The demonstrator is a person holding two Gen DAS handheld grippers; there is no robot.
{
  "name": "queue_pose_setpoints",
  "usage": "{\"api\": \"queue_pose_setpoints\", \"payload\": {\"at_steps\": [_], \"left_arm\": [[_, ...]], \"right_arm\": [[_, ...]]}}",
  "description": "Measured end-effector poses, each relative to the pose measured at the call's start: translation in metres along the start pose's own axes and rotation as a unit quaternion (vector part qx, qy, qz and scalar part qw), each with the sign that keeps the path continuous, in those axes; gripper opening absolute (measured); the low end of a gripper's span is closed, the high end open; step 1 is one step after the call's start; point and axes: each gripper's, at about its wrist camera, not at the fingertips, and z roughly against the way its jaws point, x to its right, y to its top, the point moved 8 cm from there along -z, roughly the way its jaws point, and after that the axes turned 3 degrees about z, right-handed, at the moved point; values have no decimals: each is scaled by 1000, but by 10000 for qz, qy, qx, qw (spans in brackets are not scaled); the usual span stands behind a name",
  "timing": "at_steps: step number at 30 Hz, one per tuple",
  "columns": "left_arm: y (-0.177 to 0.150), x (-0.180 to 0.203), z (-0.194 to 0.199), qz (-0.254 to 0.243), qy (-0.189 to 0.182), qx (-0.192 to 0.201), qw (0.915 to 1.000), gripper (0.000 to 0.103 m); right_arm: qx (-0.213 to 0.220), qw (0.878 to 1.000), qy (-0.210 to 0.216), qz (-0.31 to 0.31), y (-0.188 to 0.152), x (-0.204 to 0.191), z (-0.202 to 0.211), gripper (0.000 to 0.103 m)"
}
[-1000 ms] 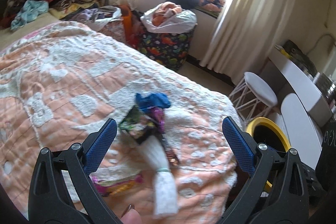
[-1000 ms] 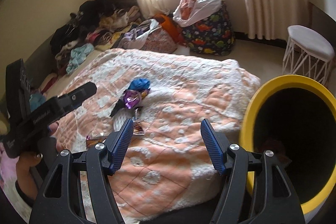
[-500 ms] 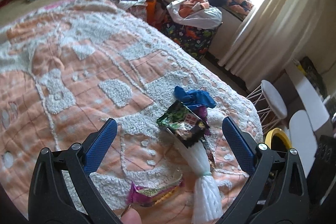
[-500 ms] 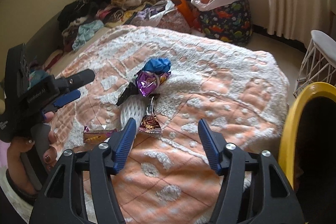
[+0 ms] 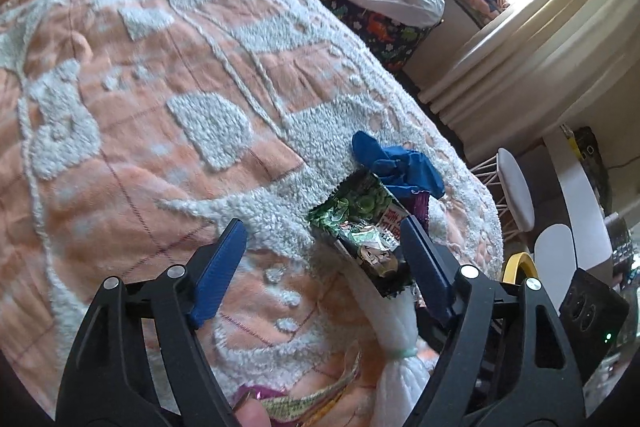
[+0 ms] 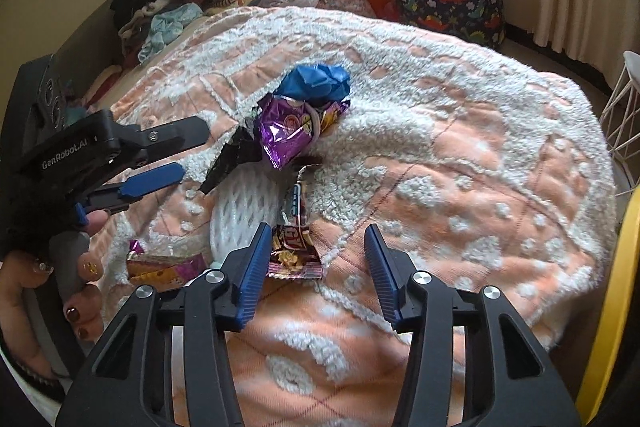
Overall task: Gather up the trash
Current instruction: 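Grasp the green snack wrapper with the left tool while the right tool grasps a brown wrapper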
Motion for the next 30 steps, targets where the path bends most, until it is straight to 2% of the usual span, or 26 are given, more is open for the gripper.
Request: {"api": "queue_pose_setpoints", "payload": {"at_steps": [6,9,11,15,18,20,23,30], "left_arm": [[-1,4,-10,21,10,-103,9999,70],[-4,8,-13,-12,41,-128,9999,70],[-7,9,-14,-7,35,-152,9999,65],[-9,12,-17,23,61,-163,9998,60],[-9,10,-15,79,77,-141,9998,48],[-9,10,-14,117,46,-141,9998,33],[-9,10,-13,163,-49,-135,9998,20],[-14,12,-1,386,-402,-91,9984,9]], "right_arm": [[-127,9999,10,57,-3,-1,-11,34],[-120,9999,47,-4,-4,2,-10,21],[-123,9998,118,-78,-5,5,-8,13],[-92,9997,174,-164,-7,7,-2,10],[-58,9996,201,-194,-9,8,4,10],[-36,9995,220,-233,-10,8,7,10],[-4,9993,242,-289,-10,9,13,10],[50,9989,252,-387,-16,9,23,10]]}}
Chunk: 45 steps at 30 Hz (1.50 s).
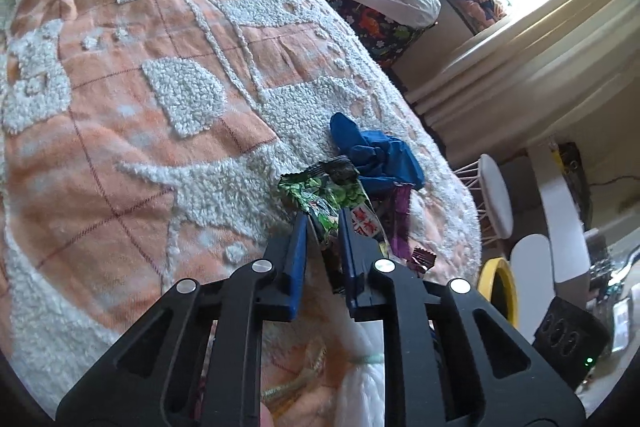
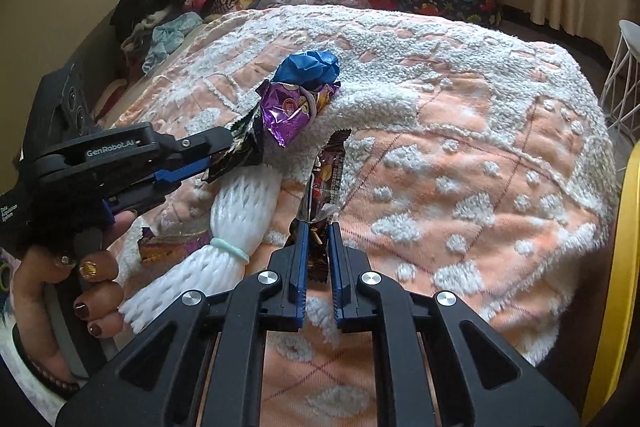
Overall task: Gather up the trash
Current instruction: 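Grasp the green snack wrapper with the left tool while the right tool grasps a brown wrapper, then carry the green wrapper and brown wrapper over the bin with both tools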
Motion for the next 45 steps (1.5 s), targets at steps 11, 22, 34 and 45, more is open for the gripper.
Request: {"api": "queue_pose_setpoints", "payload": {"at_steps": [11,22,34,45], "left_arm": [[1,9,32,-108,-156,285,9994,6],[7,32,60,-402,-253,638,9968,6],[1,54,79,-724,-282,830,9935,6],[-11,79,88,-978,-342,863,9909,6]], "right_arm": [[153,9998,-70,57,-5,-4,17,10],[327,9994,-52,114,-5,-11,37,10],[649,9977,7,194,0,-18,71,10],[921,9956,16,159,1,-15,103,10]]}}
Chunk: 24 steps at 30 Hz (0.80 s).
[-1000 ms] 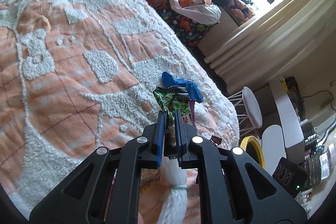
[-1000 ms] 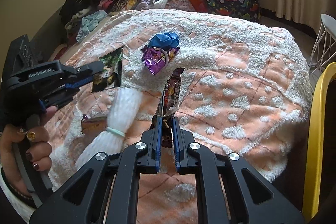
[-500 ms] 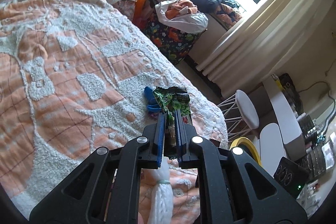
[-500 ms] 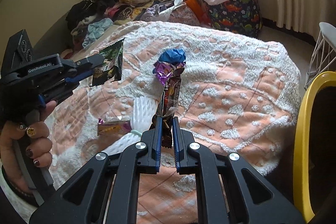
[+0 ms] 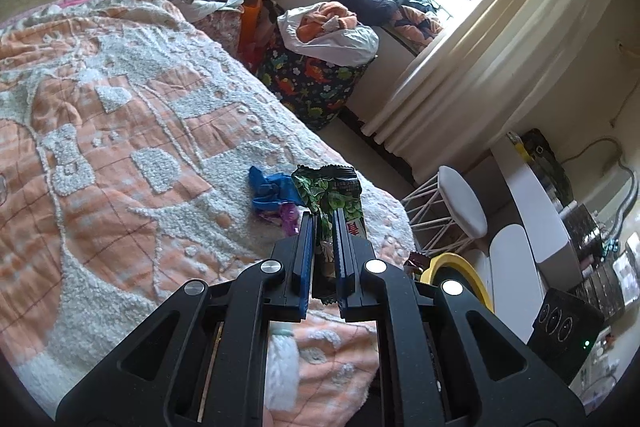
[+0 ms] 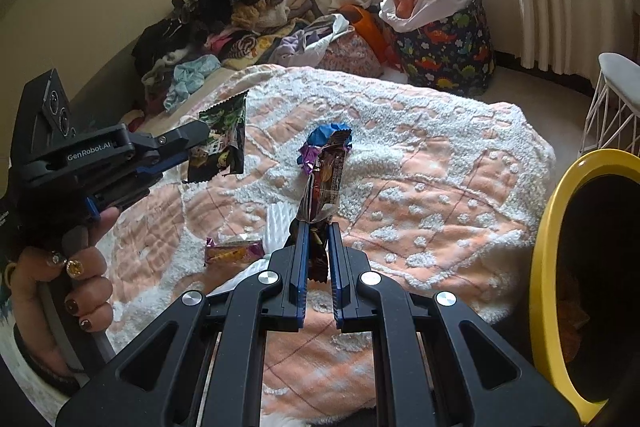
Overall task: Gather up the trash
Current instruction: 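Carry the green wrapper and brown wrapper over the bin with both tools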
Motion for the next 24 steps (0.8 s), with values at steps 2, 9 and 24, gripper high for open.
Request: {"api": "queue_pose_setpoints", "payload": {"at_steps": [2,9,24], "left_arm": [[-1,6,0,-53,-27,-2,10000,6],[-8,28,-4,-241,-140,-67,9996,6],[-27,64,-16,-617,-259,-215,9975,6]], "right_arm": [[58,10000,-11,-10,1,1,6,10],[194,9998,-17,-65,3,7,21,10],[459,9983,-90,-341,3,32,52,10]]}}
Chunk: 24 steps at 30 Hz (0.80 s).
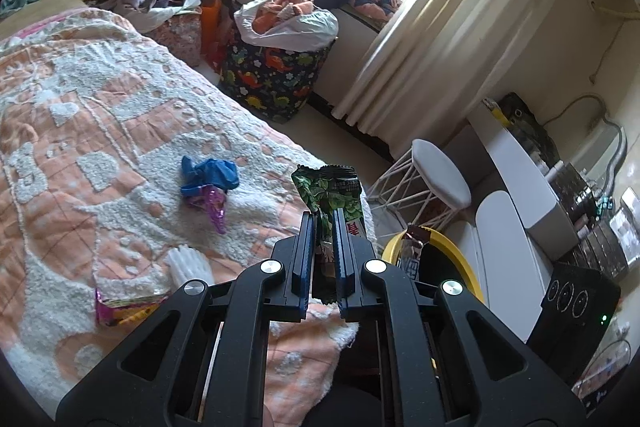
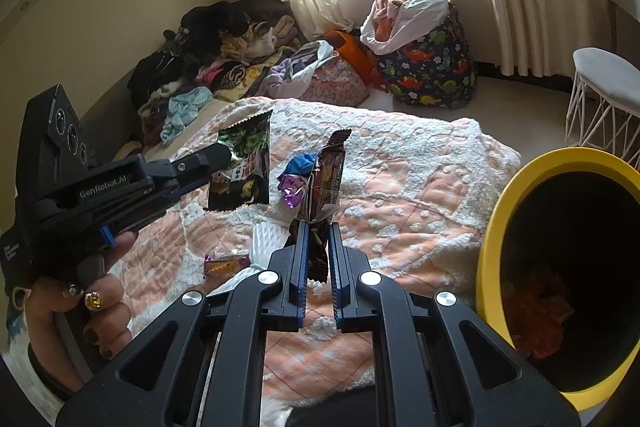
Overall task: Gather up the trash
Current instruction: 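Carry the green wrapper and brown wrapper over the bin with both tools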
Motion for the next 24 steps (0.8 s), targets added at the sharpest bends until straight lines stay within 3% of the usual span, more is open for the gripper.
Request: {"api": "queue_pose_setpoints", "payload": {"at_steps": [24], "left_arm": [[-19,45,-23,-538,-45,-166,9984,6]], "right_arm": [[333,9973,-441,-478,3,57,30,10]]}}
